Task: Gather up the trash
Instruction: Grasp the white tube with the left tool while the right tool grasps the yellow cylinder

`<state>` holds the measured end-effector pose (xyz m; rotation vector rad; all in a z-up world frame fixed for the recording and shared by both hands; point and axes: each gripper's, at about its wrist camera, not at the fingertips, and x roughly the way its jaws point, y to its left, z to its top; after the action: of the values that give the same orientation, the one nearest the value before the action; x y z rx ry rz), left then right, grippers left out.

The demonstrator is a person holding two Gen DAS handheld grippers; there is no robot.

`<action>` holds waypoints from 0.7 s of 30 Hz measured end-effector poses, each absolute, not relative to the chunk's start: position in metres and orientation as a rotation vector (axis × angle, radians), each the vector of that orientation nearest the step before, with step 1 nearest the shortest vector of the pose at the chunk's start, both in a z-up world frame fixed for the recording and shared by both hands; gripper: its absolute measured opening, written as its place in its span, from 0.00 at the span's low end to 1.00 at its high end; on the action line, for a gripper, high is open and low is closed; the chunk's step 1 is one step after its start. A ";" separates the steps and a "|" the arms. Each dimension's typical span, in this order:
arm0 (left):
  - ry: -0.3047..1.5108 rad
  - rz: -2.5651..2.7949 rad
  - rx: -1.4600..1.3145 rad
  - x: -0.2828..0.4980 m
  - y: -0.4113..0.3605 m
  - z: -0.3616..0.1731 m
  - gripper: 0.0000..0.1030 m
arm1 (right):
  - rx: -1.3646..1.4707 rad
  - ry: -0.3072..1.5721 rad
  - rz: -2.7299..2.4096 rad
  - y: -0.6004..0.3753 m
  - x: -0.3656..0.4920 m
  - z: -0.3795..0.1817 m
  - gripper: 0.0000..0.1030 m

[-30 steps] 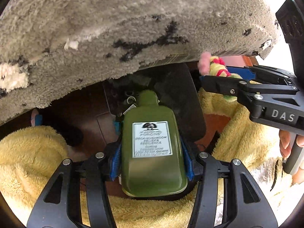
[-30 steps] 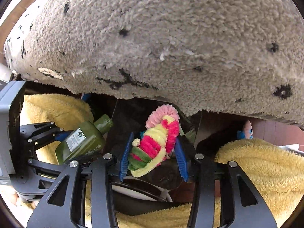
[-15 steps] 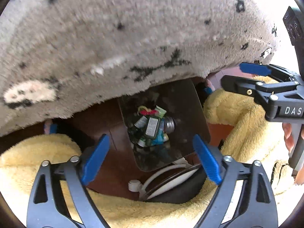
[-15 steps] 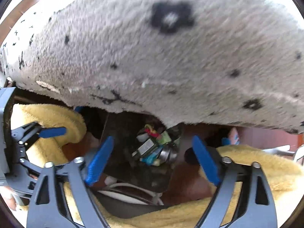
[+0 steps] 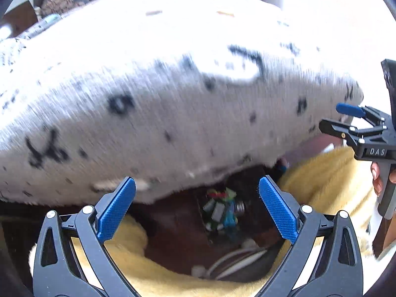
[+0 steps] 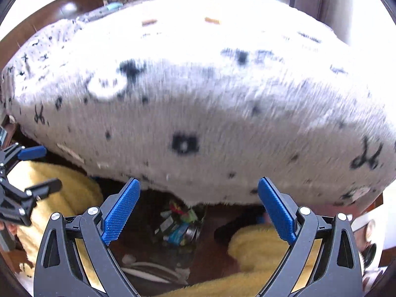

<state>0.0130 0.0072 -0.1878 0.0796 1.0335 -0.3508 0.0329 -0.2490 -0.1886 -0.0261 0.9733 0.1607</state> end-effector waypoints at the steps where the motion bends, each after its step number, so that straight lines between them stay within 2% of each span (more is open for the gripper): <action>1: 1.016 -0.349 0.075 0.019 0.010 -0.180 0.92 | -0.027 0.961 0.160 -0.250 0.035 -0.184 0.94; 11: 0.893 -0.246 0.107 0.084 0.032 -0.130 0.92 | -0.058 0.849 0.134 -0.257 0.085 -0.137 0.94; 21: 0.920 -0.206 0.114 0.172 0.047 -0.137 0.92 | -0.052 0.850 0.113 -0.260 0.166 -0.127 0.94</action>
<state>0.1718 0.0470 -0.1373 0.1142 0.9203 -0.2062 0.1657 -0.2604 -0.1272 -0.0523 0.8504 0.1127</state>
